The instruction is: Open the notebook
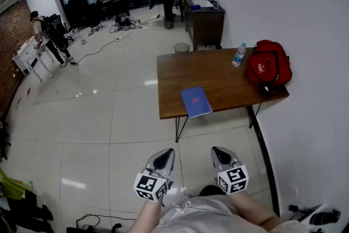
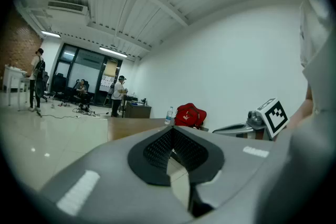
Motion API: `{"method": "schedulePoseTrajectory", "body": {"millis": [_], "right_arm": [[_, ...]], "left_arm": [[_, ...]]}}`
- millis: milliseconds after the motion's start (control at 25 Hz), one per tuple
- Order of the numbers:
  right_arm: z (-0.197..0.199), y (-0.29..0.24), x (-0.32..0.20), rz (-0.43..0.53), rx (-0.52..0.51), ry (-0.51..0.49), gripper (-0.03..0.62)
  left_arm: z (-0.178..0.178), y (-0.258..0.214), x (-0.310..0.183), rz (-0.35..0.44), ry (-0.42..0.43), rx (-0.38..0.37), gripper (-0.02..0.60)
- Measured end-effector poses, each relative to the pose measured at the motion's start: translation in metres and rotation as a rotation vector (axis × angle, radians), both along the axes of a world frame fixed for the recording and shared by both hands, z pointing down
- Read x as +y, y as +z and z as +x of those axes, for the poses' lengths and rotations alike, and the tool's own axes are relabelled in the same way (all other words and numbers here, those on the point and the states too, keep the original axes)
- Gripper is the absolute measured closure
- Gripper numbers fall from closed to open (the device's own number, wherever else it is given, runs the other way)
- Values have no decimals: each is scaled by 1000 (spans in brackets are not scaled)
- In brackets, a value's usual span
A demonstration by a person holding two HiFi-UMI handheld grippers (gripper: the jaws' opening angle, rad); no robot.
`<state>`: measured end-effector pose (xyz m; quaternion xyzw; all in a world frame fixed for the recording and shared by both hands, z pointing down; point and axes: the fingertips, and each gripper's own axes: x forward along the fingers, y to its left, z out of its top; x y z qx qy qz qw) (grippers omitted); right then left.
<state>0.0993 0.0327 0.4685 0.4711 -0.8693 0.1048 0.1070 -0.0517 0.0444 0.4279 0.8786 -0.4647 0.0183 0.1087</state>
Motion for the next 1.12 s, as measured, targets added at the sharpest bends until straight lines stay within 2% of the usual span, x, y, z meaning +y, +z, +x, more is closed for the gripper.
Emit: {"method": "schedulePoseTrajectory", "body": {"millis": [200, 360, 560, 1120], "right_arm": [[-14, 10, -14, -13, 19, 9, 586], [-15, 13, -34, -20, 24, 22, 586], [-10, 25, -73, -46, 30, 23, 586], [14, 88, -218, -181, 100, 34, 586]], "left_arm": [[-15, -6, -18, 25, -4, 5, 577], [-16, 8, -28, -2, 1, 5, 577], [-14, 22, -62, -28, -9, 29, 575], [-14, 90, -198, -182, -76, 42, 577]]}}
